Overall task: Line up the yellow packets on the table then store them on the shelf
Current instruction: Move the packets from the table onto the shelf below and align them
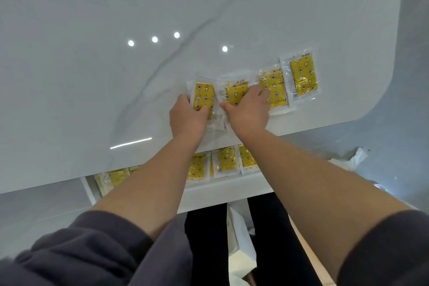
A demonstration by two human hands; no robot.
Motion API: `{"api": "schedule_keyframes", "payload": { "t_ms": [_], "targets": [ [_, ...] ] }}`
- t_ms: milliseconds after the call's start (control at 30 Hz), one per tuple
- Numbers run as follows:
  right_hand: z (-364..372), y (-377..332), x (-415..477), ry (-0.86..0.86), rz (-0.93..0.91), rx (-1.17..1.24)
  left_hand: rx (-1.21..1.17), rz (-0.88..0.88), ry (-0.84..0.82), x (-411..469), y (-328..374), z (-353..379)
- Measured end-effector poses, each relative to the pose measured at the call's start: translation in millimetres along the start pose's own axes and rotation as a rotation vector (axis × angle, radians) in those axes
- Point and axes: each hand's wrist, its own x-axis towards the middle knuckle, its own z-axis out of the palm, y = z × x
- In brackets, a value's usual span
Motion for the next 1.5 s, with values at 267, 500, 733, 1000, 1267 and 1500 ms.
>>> {"api": "schedule_keyframes", "payload": {
  "t_ms": [267, 500, 733, 1000, 1267, 1500],
  "targets": [
    [0, -1, -7, -0.046, 0.014, 0.097, -0.163, -0.142, 0.019, 0, -26, -34],
    [-2, -7, -7, -0.076, 0.058, 0.057, 0.052, -0.053, -0.115, -3, -37, -46],
    [-8, 0, -14, -0.167, 0.074, 0.433, -0.098, -0.082, -0.108, -19, -38, -47],
    [-27, 55, -32, -0.458, 0.034, 0.660, -0.286, -0.159, -0.191, -68, -62, -57],
    [-2, 100, -60, -0.929, 0.011, 0.575, -0.268, -0.366, -0.110, -110, -169, -57],
    [62, 87, -88, -0.815, 0.071, 0.492, -0.202, -0.429, -0.023, -81, -235, -62]
  ]
}}
